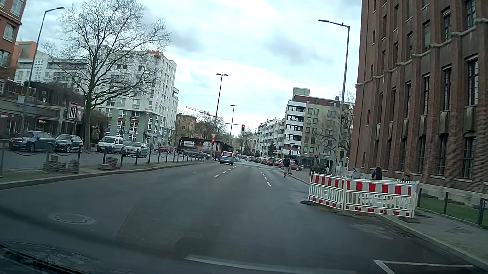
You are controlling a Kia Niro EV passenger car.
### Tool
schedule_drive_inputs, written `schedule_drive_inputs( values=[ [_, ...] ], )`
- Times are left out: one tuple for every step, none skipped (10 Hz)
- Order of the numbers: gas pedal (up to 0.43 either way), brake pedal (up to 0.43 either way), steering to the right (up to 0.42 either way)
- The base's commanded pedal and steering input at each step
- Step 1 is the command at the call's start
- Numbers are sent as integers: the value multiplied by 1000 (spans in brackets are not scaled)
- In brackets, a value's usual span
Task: Follow the waypoints while adhering to traffic rules and regulations
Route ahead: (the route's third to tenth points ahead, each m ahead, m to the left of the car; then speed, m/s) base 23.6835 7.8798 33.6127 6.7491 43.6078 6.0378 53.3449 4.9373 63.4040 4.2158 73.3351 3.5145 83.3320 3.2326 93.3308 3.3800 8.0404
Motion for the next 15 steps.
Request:
schedule_drive_inputs(
  values=[
    [0,18,-10],
    [0,12,-10],
    [0,12,-10],
    [0,12,-10],
    [0,12,-9],
    [0,12,-9],
    [0,18,-9],
    [0,12,-5],
    [0,12,-4],
    [0,18,1],
    [0,18,3],
    [0,12,2],
    [0,18,2],
    [0,12,2],
    [0,12,2]
  ],
)
